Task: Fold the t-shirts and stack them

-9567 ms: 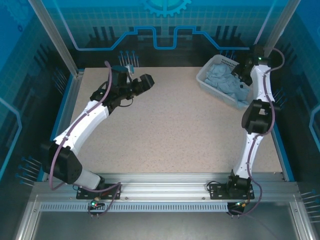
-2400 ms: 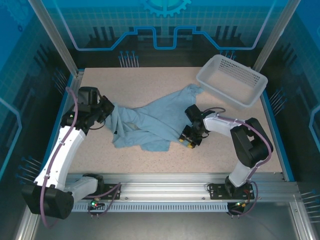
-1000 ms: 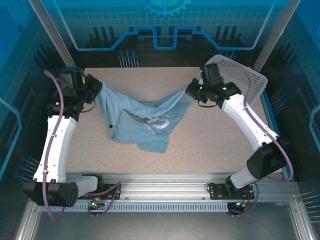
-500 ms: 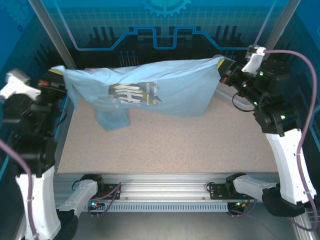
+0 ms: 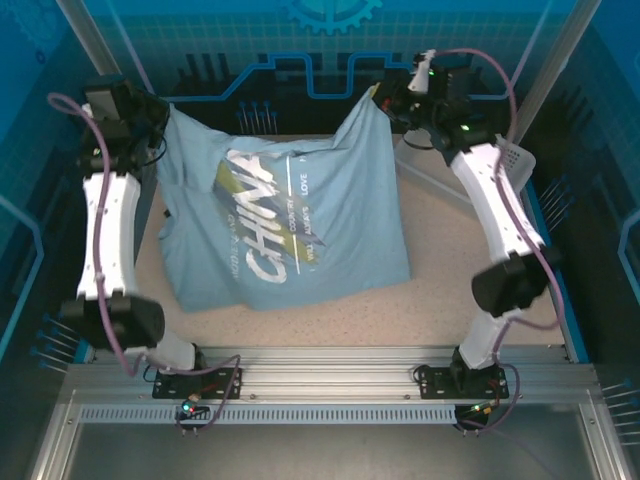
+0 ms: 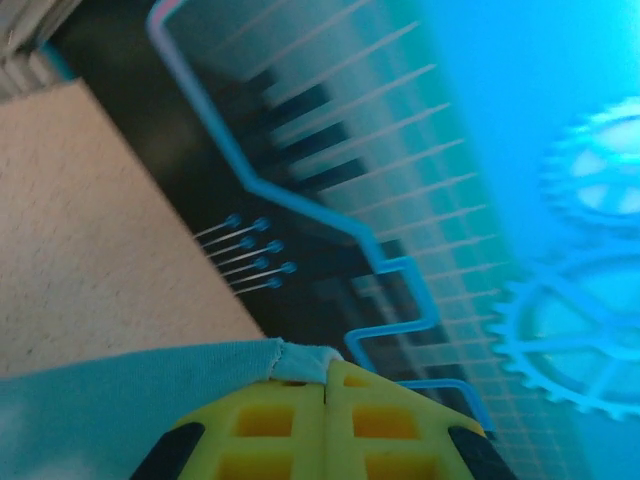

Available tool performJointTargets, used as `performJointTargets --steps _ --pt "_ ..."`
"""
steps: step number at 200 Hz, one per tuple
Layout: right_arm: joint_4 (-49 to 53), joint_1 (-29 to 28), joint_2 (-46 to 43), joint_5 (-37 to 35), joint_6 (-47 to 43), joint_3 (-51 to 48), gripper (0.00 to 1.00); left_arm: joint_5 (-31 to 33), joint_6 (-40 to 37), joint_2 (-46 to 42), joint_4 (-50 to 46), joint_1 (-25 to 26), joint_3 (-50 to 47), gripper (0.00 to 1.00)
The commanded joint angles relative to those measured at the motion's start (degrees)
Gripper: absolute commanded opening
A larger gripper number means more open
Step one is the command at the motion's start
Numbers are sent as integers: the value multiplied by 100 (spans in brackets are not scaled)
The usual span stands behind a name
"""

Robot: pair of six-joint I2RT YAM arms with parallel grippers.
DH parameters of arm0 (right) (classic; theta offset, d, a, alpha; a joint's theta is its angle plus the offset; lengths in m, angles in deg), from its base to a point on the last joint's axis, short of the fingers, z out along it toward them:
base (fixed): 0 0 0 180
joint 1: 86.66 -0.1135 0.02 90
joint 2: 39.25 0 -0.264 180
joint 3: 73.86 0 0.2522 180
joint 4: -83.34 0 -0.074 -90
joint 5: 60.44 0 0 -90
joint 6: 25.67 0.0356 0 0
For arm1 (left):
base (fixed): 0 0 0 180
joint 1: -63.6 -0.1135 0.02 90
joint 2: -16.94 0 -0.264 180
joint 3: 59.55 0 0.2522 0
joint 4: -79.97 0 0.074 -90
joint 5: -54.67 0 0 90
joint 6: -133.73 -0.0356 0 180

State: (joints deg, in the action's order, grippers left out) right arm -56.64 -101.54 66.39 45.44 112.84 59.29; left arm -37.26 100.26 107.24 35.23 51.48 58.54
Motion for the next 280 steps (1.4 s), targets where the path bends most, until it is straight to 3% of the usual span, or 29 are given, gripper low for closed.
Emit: performJointTargets --steps 1,42,79,96,115,128,152,182,204,233,280 --pt "-63 98 622 463 115 1411 0 -1177 453 309 684 -392 861 0" --pt "445 386 1590 492 245 3654 0 -1744 603 757 586 -611 2788 0" --pt "275 831 1379 562 540 3787 0 -1459 386 50 292 -618 3181 0" --pt "363 961 1151 768 499 3435 0 -1300 243 -704 21 -617 2294 0" --pt "703 955 734 933 169 2601 0 -994 273 -1865 -436 -612 380 0" --pt "922 878 303 899 -61 1558 0 -963 549 -2648 -763 -612 -1168 0" --pt "891 784 -638 514 -153 -1149 0 -1568 930 -3601 -1067 -515 -3623 0" --pt "784 638 -805 181 -399 -3294 0 -1950 865 -3713 -757 -348 -5937 0" --pt "934 464 -289 -41 -709 -3874 0 -1987 725 -3300 -202 -213 -6933 0" --pt "1276 271 361 -412 -988 -4018 0 -1876 371 -2750 -110 -65 -7333 0" --pt "1716 211 -131 -1652 -860 -4470 0 -1846 497 -2973 -206 15 -7602 0"
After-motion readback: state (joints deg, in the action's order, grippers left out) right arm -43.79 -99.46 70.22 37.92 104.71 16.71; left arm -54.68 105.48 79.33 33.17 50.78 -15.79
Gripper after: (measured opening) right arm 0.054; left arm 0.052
